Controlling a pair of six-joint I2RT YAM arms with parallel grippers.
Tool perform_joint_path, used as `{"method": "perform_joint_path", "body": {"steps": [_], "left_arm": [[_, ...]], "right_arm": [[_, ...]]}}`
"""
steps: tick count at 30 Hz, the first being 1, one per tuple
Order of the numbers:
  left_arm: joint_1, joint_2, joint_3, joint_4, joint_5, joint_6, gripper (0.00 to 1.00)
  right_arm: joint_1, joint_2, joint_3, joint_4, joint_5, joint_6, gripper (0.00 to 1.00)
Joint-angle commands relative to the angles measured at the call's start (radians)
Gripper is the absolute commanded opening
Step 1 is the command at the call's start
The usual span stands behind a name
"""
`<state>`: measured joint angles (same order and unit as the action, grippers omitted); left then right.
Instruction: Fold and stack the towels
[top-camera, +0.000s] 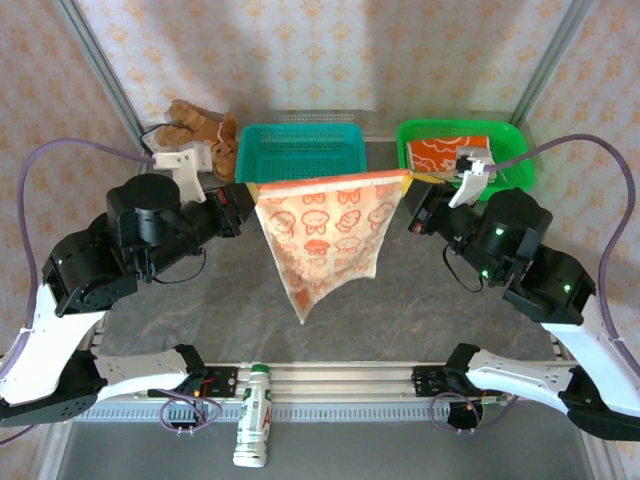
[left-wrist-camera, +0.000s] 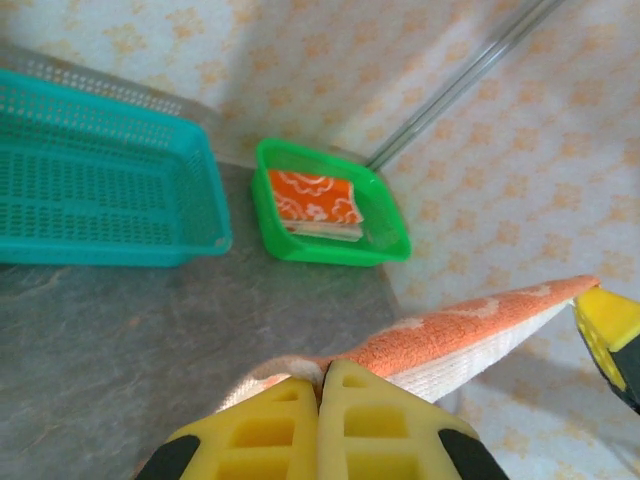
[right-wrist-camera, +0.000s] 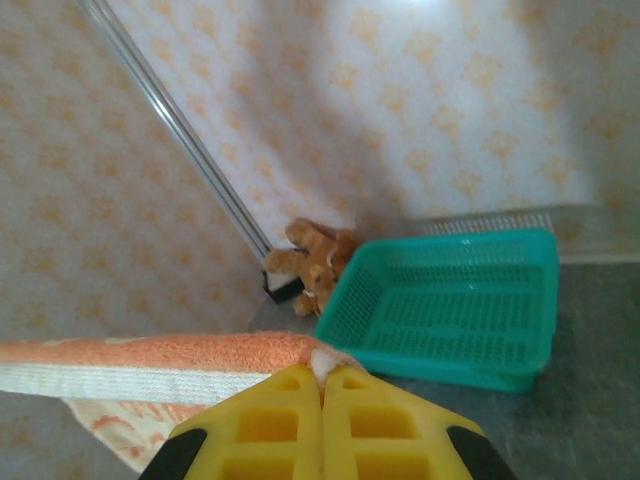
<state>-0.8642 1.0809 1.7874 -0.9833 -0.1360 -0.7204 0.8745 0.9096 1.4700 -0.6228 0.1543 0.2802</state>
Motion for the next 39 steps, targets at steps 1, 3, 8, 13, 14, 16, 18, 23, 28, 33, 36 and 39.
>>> {"method": "perform_joint_path", "body": {"steps": [1,3,8,13,14,16,18,23,28,33,36,39], "left_arm": [[0.013,0.036,-0.003,-0.089,-0.129,-0.006,0.00],[0.074,0.077,0.016,-0.112,-0.107,0.018,0.00],[0.272,0.184,-0.034,-0.026,0.076,0.087,0.00],[0.387,0.314,-0.074,0.081,0.154,0.147,0.00],[0.402,0.342,-0.076,0.103,0.163,0.160,0.00],[0.417,0.392,-0.085,0.148,0.175,0.179,0.00],[0.423,0.431,-0.102,0.190,0.185,0.193,0.00],[0.424,0.498,-0.151,0.211,0.191,0.216,0.00],[0.424,0.466,-0.285,0.254,0.232,0.158,0.00],[0.424,0.391,-0.447,0.302,0.257,0.098,0.00],[0.418,0.349,-0.535,0.326,0.273,0.072,0.00],[0.408,0.307,-0.606,0.338,0.275,0.041,0.00]], "right_arm": [[-0.003,0.030,-0.015,-0.048,0.144,0.062,0.00],[-0.015,0.084,0.009,-0.059,0.169,0.075,0.00],[-0.145,0.246,0.046,-0.014,0.053,0.074,0.00],[-0.264,0.426,0.065,0.050,-0.036,0.036,0.00],[-0.287,0.457,0.062,0.076,-0.062,0.021,0.00],[-0.318,0.508,0.044,0.126,-0.076,0.002,0.00],[-0.342,0.549,0.022,0.169,-0.089,-0.019,0.00],[-0.379,0.587,-0.048,0.203,-0.141,-0.010,0.00],[-0.379,0.559,-0.148,0.211,-0.169,0.005,0.00],[-0.379,0.503,-0.274,0.224,-0.202,0.041,0.00],[-0.379,0.465,-0.346,0.225,-0.217,0.058,0.00],[-0.377,0.426,-0.410,0.223,-0.238,0.075,0.00]]}}
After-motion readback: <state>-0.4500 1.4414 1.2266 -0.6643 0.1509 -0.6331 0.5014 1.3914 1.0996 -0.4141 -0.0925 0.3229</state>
